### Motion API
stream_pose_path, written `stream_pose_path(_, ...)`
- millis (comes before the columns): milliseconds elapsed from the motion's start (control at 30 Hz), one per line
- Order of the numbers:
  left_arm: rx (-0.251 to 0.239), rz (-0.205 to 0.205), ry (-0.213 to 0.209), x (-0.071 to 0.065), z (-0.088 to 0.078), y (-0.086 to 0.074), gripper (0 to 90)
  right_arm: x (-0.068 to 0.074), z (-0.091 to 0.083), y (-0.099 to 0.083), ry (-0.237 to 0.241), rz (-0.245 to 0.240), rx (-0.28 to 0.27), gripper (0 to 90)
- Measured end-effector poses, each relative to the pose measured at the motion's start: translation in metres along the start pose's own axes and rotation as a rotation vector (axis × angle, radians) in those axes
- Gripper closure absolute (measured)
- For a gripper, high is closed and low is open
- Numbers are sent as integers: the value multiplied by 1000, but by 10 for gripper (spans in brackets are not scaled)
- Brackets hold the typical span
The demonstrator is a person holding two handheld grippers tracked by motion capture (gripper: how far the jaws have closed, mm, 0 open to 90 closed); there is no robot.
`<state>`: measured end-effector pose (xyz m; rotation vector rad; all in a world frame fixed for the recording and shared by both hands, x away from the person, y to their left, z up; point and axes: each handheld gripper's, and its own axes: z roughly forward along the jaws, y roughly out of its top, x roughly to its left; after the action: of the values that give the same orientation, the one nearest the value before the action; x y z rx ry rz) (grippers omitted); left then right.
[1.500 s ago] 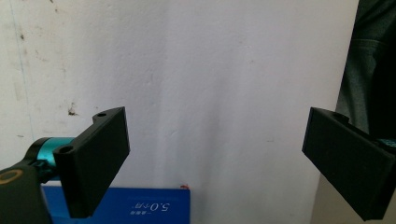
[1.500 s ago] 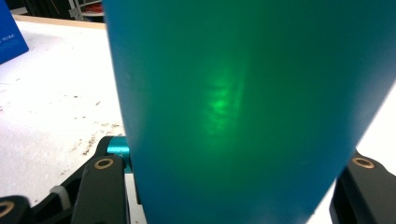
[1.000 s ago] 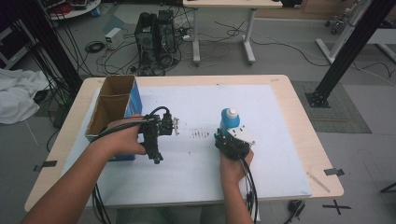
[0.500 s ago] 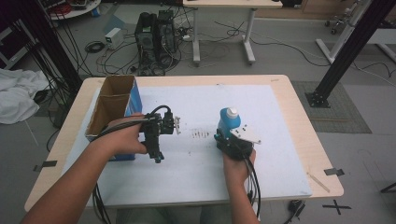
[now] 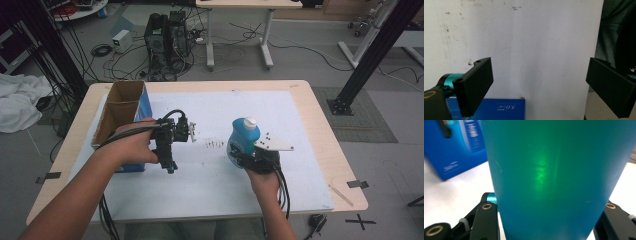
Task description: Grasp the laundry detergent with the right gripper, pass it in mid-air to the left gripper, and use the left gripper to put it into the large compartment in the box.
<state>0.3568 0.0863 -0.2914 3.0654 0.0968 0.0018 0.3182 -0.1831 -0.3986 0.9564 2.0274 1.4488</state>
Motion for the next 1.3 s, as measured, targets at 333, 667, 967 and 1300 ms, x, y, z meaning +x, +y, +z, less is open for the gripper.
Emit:
stream_pose_path(333, -2, 33, -6, -9, -15, 8, 73, 4, -12, 13, 209, -86, 5, 452)
stream_pose_path(667, -18, 63, -20, -19, -34, 17, 73, 14, -9, 22, 383, -194, 40, 453)
stream_pose_path(967, -13, 92, -34, -24, -33, 23, 73, 21, 1, 23, 556, -258, 34, 452)
stream_pose_path(1300, -19, 126, -47, -31, -34, 33, 73, 31, 17, 22, 697, -299, 74, 451)
